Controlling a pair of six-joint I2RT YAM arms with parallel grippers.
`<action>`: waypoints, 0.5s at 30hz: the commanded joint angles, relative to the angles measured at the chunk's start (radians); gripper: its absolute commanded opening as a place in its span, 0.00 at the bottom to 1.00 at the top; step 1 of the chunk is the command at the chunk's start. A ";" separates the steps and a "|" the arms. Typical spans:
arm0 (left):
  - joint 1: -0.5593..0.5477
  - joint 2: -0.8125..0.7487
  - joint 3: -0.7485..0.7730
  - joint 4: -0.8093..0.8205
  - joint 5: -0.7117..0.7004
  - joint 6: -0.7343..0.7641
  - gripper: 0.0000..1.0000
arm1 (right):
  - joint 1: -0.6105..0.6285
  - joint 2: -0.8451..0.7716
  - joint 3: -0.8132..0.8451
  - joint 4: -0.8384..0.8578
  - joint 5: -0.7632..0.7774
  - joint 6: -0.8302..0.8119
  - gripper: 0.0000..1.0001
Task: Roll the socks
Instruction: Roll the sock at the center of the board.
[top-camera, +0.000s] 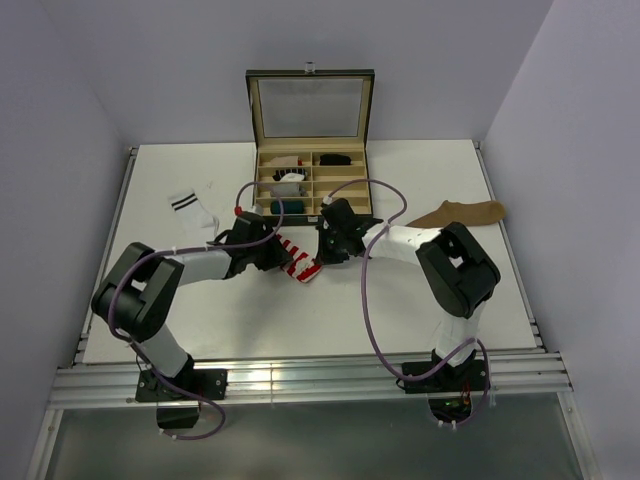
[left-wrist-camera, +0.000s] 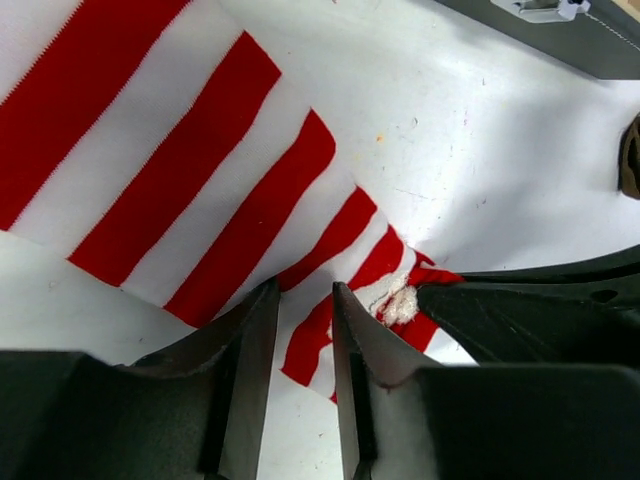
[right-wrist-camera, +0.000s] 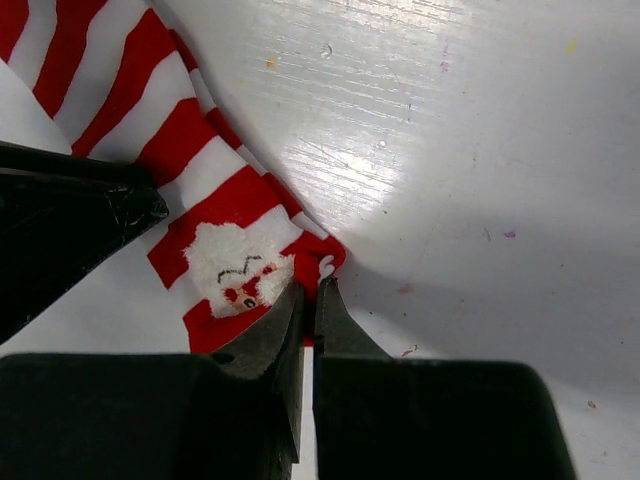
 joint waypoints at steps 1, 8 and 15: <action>0.007 0.032 0.013 -0.023 -0.032 0.051 0.35 | -0.001 -0.021 0.008 -0.093 0.074 -0.046 0.00; -0.017 -0.105 -0.047 0.074 0.004 0.150 0.47 | -0.001 0.004 0.044 -0.111 0.072 0.005 0.00; -0.204 -0.234 -0.032 0.045 -0.193 0.374 0.55 | 0.000 0.026 0.075 -0.136 0.072 0.036 0.00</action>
